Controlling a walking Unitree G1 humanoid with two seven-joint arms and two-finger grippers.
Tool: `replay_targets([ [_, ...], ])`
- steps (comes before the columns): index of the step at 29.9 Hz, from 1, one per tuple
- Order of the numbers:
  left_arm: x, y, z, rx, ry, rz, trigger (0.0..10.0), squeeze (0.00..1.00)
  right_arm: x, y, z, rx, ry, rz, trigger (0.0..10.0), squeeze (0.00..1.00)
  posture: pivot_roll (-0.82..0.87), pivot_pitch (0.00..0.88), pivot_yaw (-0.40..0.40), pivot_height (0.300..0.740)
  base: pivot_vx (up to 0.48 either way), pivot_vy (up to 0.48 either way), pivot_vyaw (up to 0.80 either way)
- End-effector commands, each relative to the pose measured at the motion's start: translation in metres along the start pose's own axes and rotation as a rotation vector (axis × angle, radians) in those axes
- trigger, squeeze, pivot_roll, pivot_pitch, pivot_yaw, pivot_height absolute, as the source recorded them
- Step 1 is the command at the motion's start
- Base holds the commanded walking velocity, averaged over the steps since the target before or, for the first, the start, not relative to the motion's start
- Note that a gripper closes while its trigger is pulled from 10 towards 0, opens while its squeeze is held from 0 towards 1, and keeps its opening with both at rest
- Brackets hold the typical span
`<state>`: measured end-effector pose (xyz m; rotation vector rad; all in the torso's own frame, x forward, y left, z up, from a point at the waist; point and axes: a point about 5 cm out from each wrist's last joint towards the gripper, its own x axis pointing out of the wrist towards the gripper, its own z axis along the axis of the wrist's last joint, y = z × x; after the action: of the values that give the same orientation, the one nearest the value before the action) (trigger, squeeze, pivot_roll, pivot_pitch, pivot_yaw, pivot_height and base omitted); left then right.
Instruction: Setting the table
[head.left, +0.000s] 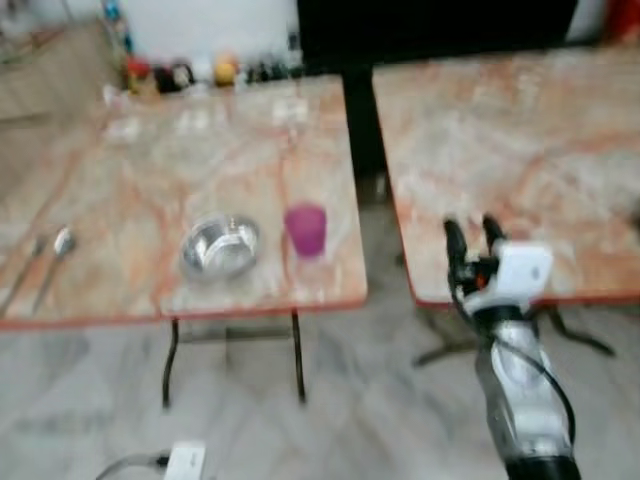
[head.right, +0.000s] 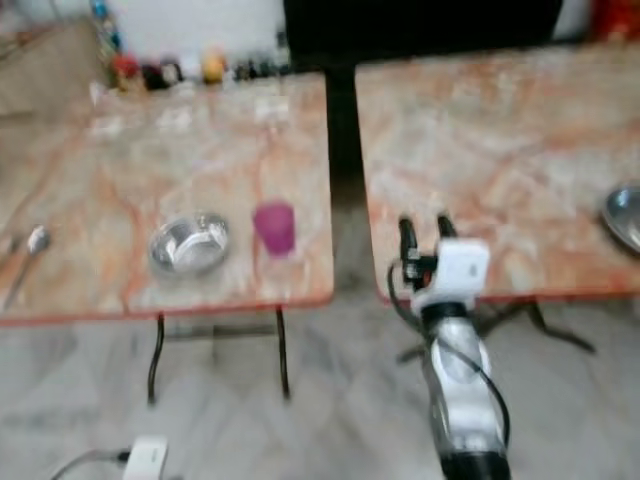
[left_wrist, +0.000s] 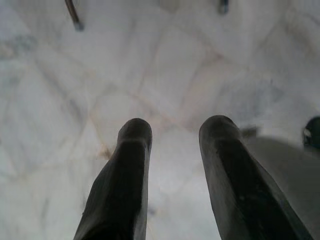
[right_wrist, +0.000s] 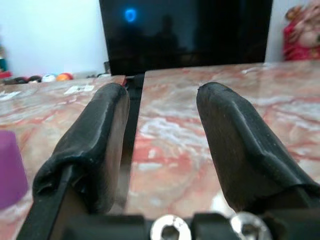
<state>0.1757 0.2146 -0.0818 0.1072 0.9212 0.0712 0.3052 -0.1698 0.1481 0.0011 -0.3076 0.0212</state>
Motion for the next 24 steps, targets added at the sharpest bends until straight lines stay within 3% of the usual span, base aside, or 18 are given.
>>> replay_targets([
  [1,-0.002,0.010,-0.009,-0.021,0.036,0.035,10.0,0.00,0.003,0.011,0.002,0.017,-0.016,0.028,10.0,0.00,-0.10,0.037,0.091,0.740,0.000,0.480,0.00],
  [17,-0.008,0.005,-0.030,-0.125,0.077,0.095,10.0,0.00,0.004,0.014,-0.008,0.025,0.018,0.061,10.0,0.00,-0.02,0.003,0.011,0.740,0.000,0.461,0.00],
  [24,-0.011,0.001,-0.040,-0.118,0.104,0.088,10.0,0.00,0.009,0.015,-0.004,0.019,0.008,0.086,10.0,0.00,-0.05,0.000,0.012,0.740,0.000,0.000,0.00],
])
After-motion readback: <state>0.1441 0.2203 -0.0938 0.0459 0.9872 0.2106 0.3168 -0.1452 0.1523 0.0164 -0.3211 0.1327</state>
